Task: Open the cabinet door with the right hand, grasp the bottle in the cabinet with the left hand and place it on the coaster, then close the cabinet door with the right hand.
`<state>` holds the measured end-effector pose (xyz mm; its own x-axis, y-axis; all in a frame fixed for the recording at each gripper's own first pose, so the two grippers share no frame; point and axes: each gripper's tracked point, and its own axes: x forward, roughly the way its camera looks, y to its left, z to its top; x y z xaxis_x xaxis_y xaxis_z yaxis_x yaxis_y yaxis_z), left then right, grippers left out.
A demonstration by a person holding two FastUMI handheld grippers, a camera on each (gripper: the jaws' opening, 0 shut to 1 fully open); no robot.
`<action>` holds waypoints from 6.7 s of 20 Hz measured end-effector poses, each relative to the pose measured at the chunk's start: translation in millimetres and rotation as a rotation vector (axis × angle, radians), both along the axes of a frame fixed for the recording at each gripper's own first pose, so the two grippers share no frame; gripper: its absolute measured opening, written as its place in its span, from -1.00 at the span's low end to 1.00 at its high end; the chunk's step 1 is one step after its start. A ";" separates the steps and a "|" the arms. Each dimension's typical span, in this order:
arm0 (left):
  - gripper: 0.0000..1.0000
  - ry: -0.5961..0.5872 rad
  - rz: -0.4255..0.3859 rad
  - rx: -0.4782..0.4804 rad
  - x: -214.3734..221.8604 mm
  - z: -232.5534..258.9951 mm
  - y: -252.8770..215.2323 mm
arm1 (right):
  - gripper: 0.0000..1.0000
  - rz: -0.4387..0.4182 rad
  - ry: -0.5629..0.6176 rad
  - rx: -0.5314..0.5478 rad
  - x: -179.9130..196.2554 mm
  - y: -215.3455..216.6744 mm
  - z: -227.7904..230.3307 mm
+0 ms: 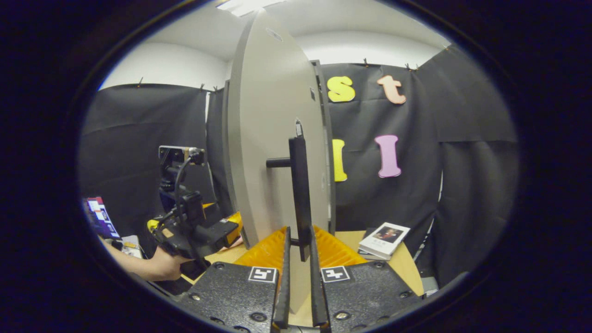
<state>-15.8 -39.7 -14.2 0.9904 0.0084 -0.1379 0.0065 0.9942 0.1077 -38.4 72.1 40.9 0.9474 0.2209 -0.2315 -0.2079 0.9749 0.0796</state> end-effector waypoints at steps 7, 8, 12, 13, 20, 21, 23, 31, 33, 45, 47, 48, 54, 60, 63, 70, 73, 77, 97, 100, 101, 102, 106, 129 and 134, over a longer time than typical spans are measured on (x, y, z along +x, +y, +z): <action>0.92 -0.028 -0.057 -0.036 122.1 -2.0 -34.2 | -0.68 -0.211 -0.003 -0.028 3.7 -41.6 11.1; 0.92 -0.032 -0.028 -0.033 141.9 -3.9 -29.3 | -0.68 -0.221 0.001 -0.018 3.0 -42.1 11.6; 0.92 0.040 0.043 -0.119 207.1 -27.1 -26.6 | -0.69 -0.230 0.017 -0.082 2.1 -44.0 8.9; 0.92 0.058 0.058 -0.133 222.3 -35.5 -24.1 | -0.70 -0.236 0.023 -0.088 0.5 -45.1 7.6; 0.94 0.113 0.046 -0.102 266.7 -66.9 -34.1 | -0.68 -0.273 0.046 -0.057 1.3 -44.8 8.1; 0.94 0.113 0.052 -0.102 267.5 -68.0 -33.8 | -0.67 -0.277 0.049 -0.055 1.6 -46.3 9.2; 0.92 0.090 0.065 -0.099 271.1 -63.7 -29.0 | -0.59 -0.276 0.056 -0.049 0.9 -46.1 8.7; 0.48 0.034 0.017 -0.139 263.8 -42.4 -26.2 | -0.43 -0.288 0.068 -0.028 -0.9 -44.9 9.3; 0.49 0.036 0.011 -0.132 254.5 -40.5 -23.7 | -0.43 -0.291 0.066 -0.027 -1.7 -45.0 9.5; 0.48 -0.014 -0.001 -0.072 173.2 -5.6 1.0 | 0.66 -0.220 0.147 0.035 -54.7 -37.5 -25.1; 0.48 -0.019 0.001 -0.056 152.3 2.0 7.7 | 0.93 -0.202 0.126 0.029 -57.3 -34.2 -24.1; 0.48 -0.021 0.005 -0.047 141.8 5.7 12.3 | 0.99 -0.190 0.130 0.026 -58.8 -32.6 -27.7; 0.28 -0.053 0.022 -0.006 79.4 15.8 38.0 | 0.99 -0.119 0.197 0.043 -75.5 -28.2 -47.2; 0.48 -0.035 0.088 0.022 29.8 -4.5 63.1 | 0.92 -0.039 0.295 -0.009 -92.2 -24.0 -88.1; 0.48 -0.028 0.124 0.015 8.5 -27.4 75.8 | 0.99 -0.010 0.401 -0.027 -94.7 -22.6 -124.7; 0.48 0.014 0.261 0.024 -22.4 -116.5 128.4 | 1.00 -0.025 0.631 -0.067 -100.8 -26.2 -199.7; 0.48 -0.025 0.290 0.020 -29.8 -141.5 145.9 | 1.00 -0.085 0.641 -0.092 -110.1 -23.6 -223.9; 0.48 0.015 0.295 0.009 -48.4 -204.0 163.5 | 1.00 -0.047 0.735 -0.149 -140.7 -3.7 -255.5; 0.48 0.128 0.471 -0.155 -104.0 -333.4 234.1 | 1.00 0.109 0.899 -0.221 -174.5 52.0 -269.1; 0.50 0.135 0.438 -0.153 -96.2 -340.7 224.9 | 1.00 0.106 0.899 -0.233 -172.1 50.3 -269.4; 0.51 0.137 0.441 -0.151 -98.0 -340.7 225.0 | 1.00 0.096 0.901 -0.244 -171.4 47.1 -268.5; 0.79 0.113 0.426 -0.147 -93.7 -336.2 225.4 | 0.99 0.094 0.896 -0.240 -169.3 46.2 -266.7; 0.77 0.109 0.410 -0.124 -90.2 -335.7 219.6 | 1.00 0.095 0.905 -0.220 -168.6 48.5 -267.3; 0.94 -0.025 0.391 -0.059 -82.9 -228.9 247.9 | 1.00 0.069 0.904 -0.210 -170.9 51.6 -241.5; 0.94 -0.086 0.348 -0.005 -80.2 -135.8 265.6 | 0.92 -0.028 0.798 -0.220 -142.8 20.9 -205.5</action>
<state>-96.0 225.9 -150.0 0.9362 0.3472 -0.0552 -0.3418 0.9356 0.0883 -181.2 93.1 -164.6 0.4846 0.0712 -0.8718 -0.1456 0.9893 -0.0001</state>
